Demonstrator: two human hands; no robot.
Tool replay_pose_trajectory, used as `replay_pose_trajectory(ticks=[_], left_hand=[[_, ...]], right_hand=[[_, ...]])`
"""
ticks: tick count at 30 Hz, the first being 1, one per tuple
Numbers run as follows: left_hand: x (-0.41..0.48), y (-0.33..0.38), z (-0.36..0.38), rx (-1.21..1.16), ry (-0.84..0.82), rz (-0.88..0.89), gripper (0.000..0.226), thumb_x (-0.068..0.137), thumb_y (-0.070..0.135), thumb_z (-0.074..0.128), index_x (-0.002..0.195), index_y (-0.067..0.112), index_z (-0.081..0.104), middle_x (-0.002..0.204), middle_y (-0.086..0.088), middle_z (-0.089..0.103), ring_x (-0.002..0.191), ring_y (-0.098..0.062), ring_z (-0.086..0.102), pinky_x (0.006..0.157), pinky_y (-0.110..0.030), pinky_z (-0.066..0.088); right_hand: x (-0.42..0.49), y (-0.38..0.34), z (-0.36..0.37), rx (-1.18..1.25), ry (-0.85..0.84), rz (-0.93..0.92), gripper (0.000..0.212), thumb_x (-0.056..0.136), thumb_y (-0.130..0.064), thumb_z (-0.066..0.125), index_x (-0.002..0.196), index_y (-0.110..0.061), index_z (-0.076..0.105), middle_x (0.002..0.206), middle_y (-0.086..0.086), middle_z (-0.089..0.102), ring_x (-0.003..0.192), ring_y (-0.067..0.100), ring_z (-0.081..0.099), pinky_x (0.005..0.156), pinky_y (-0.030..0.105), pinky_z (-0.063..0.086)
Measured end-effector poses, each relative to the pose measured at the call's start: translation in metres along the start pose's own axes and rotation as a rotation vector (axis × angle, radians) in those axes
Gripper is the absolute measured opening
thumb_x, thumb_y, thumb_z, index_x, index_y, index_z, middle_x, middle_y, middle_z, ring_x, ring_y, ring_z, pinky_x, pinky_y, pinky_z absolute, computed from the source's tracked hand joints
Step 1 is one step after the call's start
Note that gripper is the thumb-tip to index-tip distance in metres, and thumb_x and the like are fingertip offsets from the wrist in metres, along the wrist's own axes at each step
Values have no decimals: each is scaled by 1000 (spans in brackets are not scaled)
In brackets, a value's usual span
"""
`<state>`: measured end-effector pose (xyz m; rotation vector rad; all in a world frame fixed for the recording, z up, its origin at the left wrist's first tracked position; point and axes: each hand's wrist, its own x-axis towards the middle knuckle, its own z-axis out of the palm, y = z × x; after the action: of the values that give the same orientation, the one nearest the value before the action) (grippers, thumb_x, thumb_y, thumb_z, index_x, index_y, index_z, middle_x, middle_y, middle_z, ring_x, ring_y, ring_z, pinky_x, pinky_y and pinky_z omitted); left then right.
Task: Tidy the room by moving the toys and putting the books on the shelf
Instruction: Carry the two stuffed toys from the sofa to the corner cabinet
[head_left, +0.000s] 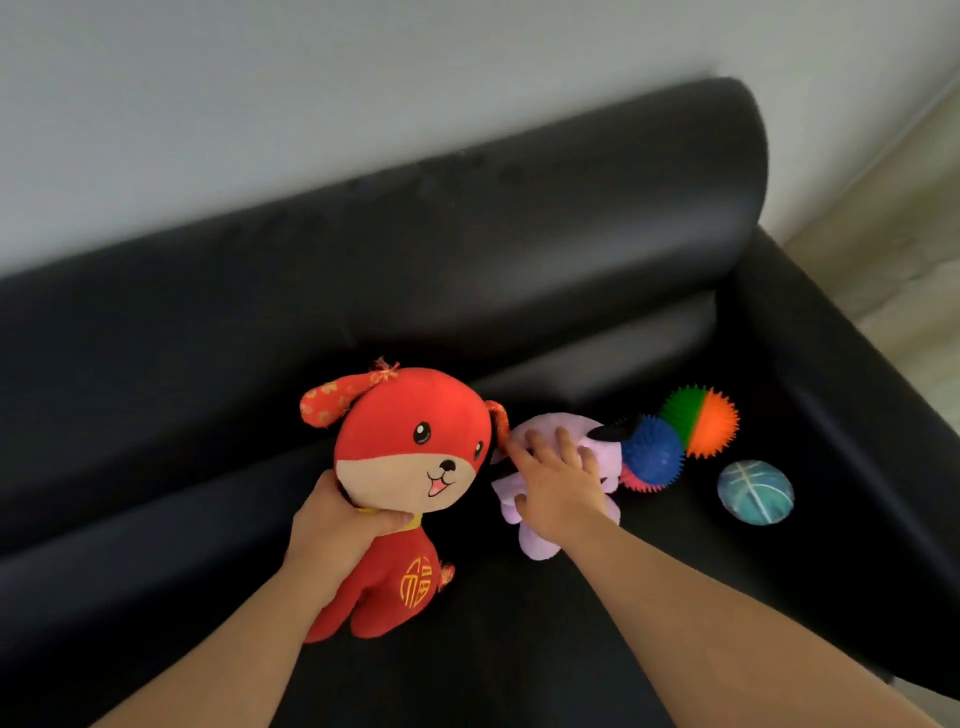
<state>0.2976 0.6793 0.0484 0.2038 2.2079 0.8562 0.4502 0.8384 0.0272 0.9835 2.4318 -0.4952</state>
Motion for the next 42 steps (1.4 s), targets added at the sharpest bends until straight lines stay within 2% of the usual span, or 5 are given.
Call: replay_pose_trajectory(ticks=[3,7,21,30,42], left_hand=[[4,-2,4,11,-3,-17,73,57,21,87,120,23,49,105,4,58,95,-17,54,78,-32,43],[-2,-1,2,4,-33,-3,77,56,21,88,123,25,50,109,3,61,103,-21,57,86,-37,47],[-100,18,-30,58,-175,355,82,55,24,89,127,20,50,115,-1,62,110,-23,56,85,-33,43],[-227,4,-15,129,-514,657,76,55,21,90,121,21,53,105,4,60,103,-18,54,87,-33,41],[-450,-2,157,365,-1050,915,64,48,22,91,100,26,56,87,10,64,86,-13,59,65,-25,42]], right_hand=[[5,6,3,-127,48,56,62,87,-24,55,142,-31,28,148,4,18,138,33,12,110,52,18],[-6,4,1,29,120,163,38,94,-38,41,131,-29,48,135,2,34,128,29,25,107,48,23],[-177,-10,-21,560,381,506,29,98,-33,39,118,-22,58,113,6,61,107,26,52,77,32,40],[-379,-37,37,955,722,859,30,96,-39,43,121,-31,58,107,6,67,96,28,62,75,32,49],[-621,39,128,1037,1116,1390,32,98,-33,38,99,-12,63,94,12,68,93,29,61,66,29,36]])
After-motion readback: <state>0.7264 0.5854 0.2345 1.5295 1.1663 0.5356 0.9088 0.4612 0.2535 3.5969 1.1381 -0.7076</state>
